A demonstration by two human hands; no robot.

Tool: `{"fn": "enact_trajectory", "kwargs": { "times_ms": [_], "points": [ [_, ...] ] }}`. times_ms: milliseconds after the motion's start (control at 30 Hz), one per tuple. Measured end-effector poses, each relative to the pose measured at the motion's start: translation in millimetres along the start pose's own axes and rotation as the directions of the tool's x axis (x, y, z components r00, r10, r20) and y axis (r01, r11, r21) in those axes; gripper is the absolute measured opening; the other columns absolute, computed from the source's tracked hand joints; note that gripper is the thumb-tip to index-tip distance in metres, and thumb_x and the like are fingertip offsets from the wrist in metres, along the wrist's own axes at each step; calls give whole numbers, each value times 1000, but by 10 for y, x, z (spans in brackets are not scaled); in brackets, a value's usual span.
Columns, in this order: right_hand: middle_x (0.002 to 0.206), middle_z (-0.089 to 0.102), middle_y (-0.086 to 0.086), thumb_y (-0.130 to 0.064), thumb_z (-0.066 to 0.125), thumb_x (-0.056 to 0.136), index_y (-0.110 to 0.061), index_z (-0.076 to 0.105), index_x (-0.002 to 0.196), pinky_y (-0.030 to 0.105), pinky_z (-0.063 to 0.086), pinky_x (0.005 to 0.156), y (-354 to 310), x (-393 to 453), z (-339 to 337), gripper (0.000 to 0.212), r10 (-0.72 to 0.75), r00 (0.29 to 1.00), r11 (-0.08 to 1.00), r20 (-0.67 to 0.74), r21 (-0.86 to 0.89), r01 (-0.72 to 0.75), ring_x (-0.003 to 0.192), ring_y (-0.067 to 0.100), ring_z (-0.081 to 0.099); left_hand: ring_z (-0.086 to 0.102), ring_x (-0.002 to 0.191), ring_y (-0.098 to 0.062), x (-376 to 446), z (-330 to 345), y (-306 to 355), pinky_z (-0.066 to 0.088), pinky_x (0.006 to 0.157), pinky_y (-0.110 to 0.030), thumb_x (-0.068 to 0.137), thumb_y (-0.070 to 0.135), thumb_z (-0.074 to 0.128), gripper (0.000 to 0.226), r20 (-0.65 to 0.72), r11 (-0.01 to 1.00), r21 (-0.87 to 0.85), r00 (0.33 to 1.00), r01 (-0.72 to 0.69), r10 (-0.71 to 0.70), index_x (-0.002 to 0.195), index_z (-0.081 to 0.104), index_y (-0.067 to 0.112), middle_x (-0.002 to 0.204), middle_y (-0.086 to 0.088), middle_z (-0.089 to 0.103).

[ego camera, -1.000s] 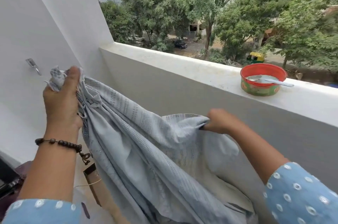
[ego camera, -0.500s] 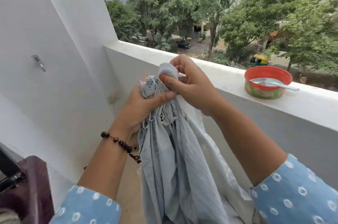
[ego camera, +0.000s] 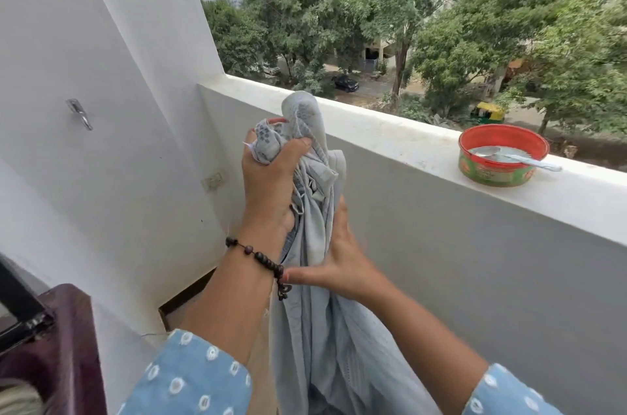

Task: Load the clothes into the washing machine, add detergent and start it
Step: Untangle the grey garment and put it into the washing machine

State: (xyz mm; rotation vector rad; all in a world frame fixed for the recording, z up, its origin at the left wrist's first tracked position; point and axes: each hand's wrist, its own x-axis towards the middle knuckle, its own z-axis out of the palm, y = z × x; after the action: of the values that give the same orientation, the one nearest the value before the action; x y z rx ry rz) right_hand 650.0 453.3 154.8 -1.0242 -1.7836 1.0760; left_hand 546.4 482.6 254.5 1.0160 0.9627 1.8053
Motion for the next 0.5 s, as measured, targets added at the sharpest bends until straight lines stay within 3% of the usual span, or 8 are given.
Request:
{"fn": "enact_trajectory", "kwargs": {
  "times_ms": [100, 167, 233, 333, 433, 500],
  "points": [
    [132, 50, -29, -34, 90, 62, -44, 14, 146, 38, 46, 102, 138, 28, 187, 114, 24, 992, 975, -123, 223, 4, 124, -2, 51, 64, 60, -18, -107, 105, -47, 58, 61, -33, 82, -4, 67, 18, -52, 988, -145, 996, 59, -67, 88, 59, 11, 67, -2, 63],
    [119, 62, -25, -22, 85, 69, -43, 41, 135, 40, 52, 96, 197, 50, 196, 83, 61, 975, 962, -215, 273, 1, 111, 0, 60, 66, 60, -20, -138, 93, -57, 60, 64, -36, 85, -4, 65, 17, -80, 959, -248, 984, 136, -160, 81, 61, 12, 66, -4, 63],
    [110, 69, -17, -23, 79, 71, -44, 57, 118, 39, 53, 92, 209, 74, 98, 55, 69, 963, 973, -261, 230, -8, 103, 1, 64, 69, 66, -24, -108, -11, -39, 60, 72, -42, 78, 2, 70, 11, -71, 939, -302, 979, 163, -193, 79, 64, 11, 71, -7, 66],
    [98, 71, -15, -29, 70, 71, -41, 64, 105, 25, 52, 78, 147, 139, -187, 36, 37, 970, 995, -238, 97, -14, 91, -2, 64, 72, 81, -26, -40, -317, 11, 60, 82, -44, 75, 9, 75, 14, 3, 975, -135, 984, 175, -177, 88, 70, 11, 85, -10, 73],
    [90, 72, -10, -35, 63, 70, -26, 70, 101, 31, 52, 72, 116, 230, -495, 32, -3, 973, 989, -232, -145, -31, 85, 7, 66, 72, 95, -22, -54, -649, 67, 61, 86, -39, 79, 22, 81, 43, 66, 971, 105, 972, 216, -224, 116, 61, 14, 100, -3, 75],
    [89, 73, -3, -40, 58, 71, -19, 70, 98, 38, 54, 72, 110, 276, -658, 36, -29, 972, 956, -231, -292, -41, 86, 17, 67, 67, 104, -17, -41, -843, 142, 53, 102, -45, 78, 34, 78, 52, 27, 948, 242, 975, 206, -218, 123, 54, 21, 112, 1, 70]
  ]
}}
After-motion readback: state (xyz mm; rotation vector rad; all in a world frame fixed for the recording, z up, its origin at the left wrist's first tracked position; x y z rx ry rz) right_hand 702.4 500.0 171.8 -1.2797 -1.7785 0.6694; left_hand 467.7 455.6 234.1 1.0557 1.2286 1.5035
